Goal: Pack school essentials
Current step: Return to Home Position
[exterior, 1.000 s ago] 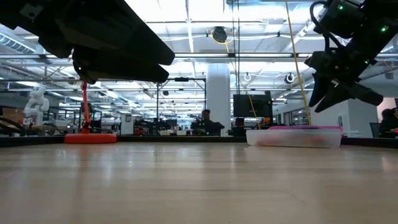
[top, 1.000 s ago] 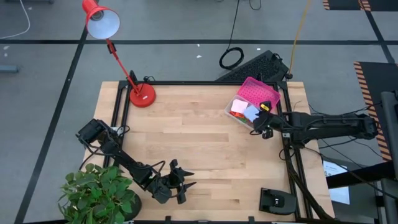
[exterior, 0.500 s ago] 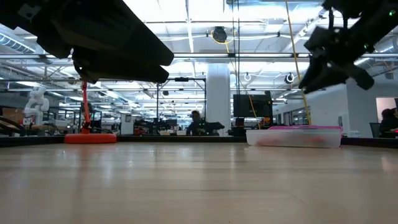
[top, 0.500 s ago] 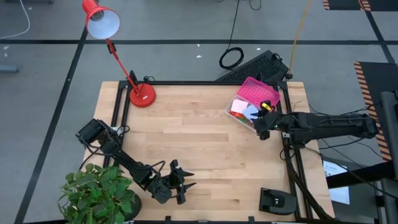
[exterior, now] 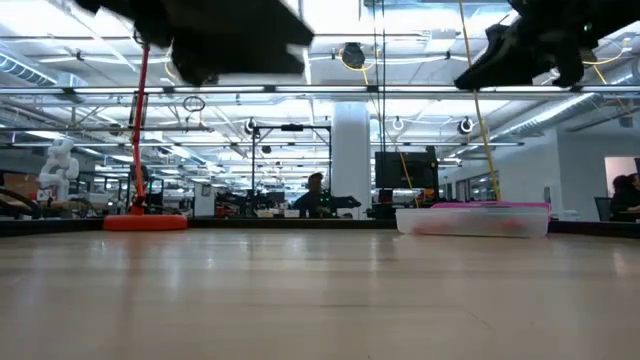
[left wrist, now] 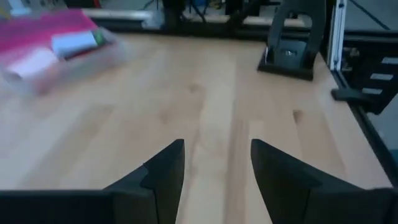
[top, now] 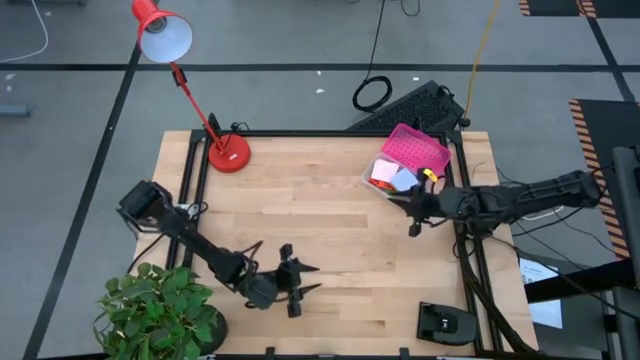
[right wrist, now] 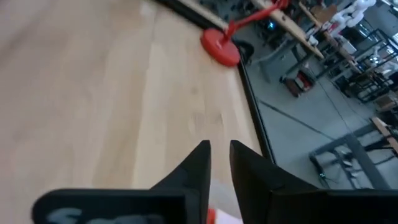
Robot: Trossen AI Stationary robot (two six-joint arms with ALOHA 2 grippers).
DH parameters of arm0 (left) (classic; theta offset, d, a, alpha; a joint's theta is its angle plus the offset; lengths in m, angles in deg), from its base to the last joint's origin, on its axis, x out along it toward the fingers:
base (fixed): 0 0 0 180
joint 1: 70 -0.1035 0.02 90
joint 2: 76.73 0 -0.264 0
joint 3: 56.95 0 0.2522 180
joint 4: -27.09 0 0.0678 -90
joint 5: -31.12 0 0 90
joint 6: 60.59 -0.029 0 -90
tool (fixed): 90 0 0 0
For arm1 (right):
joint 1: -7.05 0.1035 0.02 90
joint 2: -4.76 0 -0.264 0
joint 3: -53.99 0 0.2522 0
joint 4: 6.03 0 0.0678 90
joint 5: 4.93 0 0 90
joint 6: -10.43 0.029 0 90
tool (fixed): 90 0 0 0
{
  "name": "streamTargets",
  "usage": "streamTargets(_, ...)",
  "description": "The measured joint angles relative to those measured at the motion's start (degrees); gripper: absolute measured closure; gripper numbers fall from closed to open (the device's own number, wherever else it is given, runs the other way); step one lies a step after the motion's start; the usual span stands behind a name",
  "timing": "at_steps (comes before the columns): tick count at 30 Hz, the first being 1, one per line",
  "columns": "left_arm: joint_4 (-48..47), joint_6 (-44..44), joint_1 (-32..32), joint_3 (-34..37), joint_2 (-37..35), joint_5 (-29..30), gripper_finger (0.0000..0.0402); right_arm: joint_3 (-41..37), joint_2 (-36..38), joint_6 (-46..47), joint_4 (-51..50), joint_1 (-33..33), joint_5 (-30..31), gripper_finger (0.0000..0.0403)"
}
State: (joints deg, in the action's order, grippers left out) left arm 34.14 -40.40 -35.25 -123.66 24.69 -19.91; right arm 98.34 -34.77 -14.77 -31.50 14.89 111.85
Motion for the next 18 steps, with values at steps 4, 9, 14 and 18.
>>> streamTargets(4, -2.8, -5.7, -1.6, 0.0, -5.2, -0.1, 0.0213, 0.0, 0.0, 4.7, 2.4, 2.5, -1.0, 0.0370)
streamTargets(9, -4.2, -13.7, -4.9, 0.0, -10.7, -0.1, 0.0213, 0.0, 0.0, 11.5, 3.7, 4.0, -12.1, 0.0395)
streamTargets(14, -2.6, -18.6, -10.3, 0.0, -11.3, -1.1, 0.0213, -0.1, 0.0, 15.5, 3.9, 6.2, -18.1, 0.0401)
streamTargets(18, 1.5, -21.7, -14.8, 0.0, -11.4, -6.6, 0.0213, -0.1, 0.0, 18.5, 3.7, 8.8, -19.5, 0.0401)
